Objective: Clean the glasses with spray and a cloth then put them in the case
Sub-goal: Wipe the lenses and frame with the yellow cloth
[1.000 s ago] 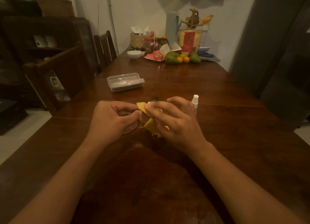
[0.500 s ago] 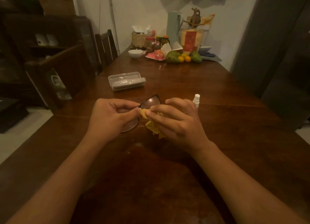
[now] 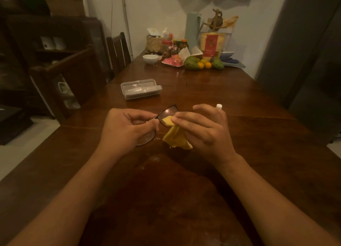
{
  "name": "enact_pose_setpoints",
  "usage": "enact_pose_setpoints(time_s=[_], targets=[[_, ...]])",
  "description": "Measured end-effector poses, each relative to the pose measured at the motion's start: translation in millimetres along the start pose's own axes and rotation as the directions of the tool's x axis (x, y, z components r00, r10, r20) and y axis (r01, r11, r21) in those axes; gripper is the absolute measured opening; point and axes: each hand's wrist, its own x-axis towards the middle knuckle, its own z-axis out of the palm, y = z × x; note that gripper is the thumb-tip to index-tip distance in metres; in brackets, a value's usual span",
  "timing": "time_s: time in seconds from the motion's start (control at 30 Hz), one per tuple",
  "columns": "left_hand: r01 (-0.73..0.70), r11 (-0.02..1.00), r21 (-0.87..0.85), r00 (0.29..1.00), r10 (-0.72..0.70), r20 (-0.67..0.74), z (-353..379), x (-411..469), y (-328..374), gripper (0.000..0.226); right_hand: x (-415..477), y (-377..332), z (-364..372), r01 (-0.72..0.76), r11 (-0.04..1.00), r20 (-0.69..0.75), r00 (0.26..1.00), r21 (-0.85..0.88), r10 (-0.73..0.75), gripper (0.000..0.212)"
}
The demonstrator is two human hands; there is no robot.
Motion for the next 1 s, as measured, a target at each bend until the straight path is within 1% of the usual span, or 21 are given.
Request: enact_pose_setpoints(time_s=[0.1,0.2,0.3,0.4,0.47,0.53,0.63,0.73,0.83,0.9,1.0], targets=[[-0.009,1.0,0.026,1.0,0.009,0.011,2.5,-0.5,1.0,0.019,0.6,-2.4,2.2,-0.072,0.997,0.021,0.997,-0.001,0.072,0.04],[-0.021,1.0,0.002,1.0,0.021,0.004,3.1,-1.7,1.5,0.024,0.6,-10.1,6.0,-0.045,0.998,0.047,0.998,0.045,0.043,0.048],[-0.003,1.0,-0.031,1.0,0.003,-0.005,3.0,-1.9,0.9,0.024,0.1,-7.2,3.5,0.0,0.999,0.048,0.999,0.05,-0.003,0.045],[0.007,1.0,-0.012,1.0,-0.007,-0.013,4.2,-1.7,0.3,0.024,-0.2,-2.0,-0.7,-0.073,0.997,0.046,0.996,0.015,0.072,0.042],[-0.004,1.0,0.005,1.0,0.004,-0.006,4.3,-1.9,0.9,0.027,0.9,-5.4,-0.7,-0.117,0.993,0.063,0.991,0.011,0.116,0.044],[-0.034,0.999,0.021,0.999,0.034,0.004,3.1,-2.1,1.1,0.026,2.4,-13.5,1.9,-0.107,0.994,0.079,0.991,0.036,0.103,0.051],[-0.061,0.998,0.03,0.998,0.061,-0.004,0.8,-1.9,0.0,0.024,3.9,-21.8,4.3,-0.056,0.996,0.108,0.993,0.071,0.048,0.058],[-0.053,0.998,0.033,0.999,0.054,-0.009,0.7,-1.3,-1.1,0.023,3.0,-18.8,2.8,-0.029,1.0,0.088,0.996,-0.011,0.029,0.055],[-0.035,0.999,0.005,0.999,0.035,-0.008,2.4,-1.5,-1.3,0.027,3.5,-13.4,0.3,-0.104,0.991,0.054,0.993,-0.081,0.108,0.048],[-0.041,0.999,0.02,0.999,0.041,-0.002,3.1,-1.4,-1.5,0.027,4.6,-16.1,1.2,-0.129,0.988,0.067,0.989,-0.084,0.135,0.049],[-0.059,0.998,0.031,0.998,0.06,-0.009,1.6,-1.3,-2.2,0.024,5.5,-23.3,5.0,-0.075,0.996,0.057,0.995,-0.055,0.078,0.046]])
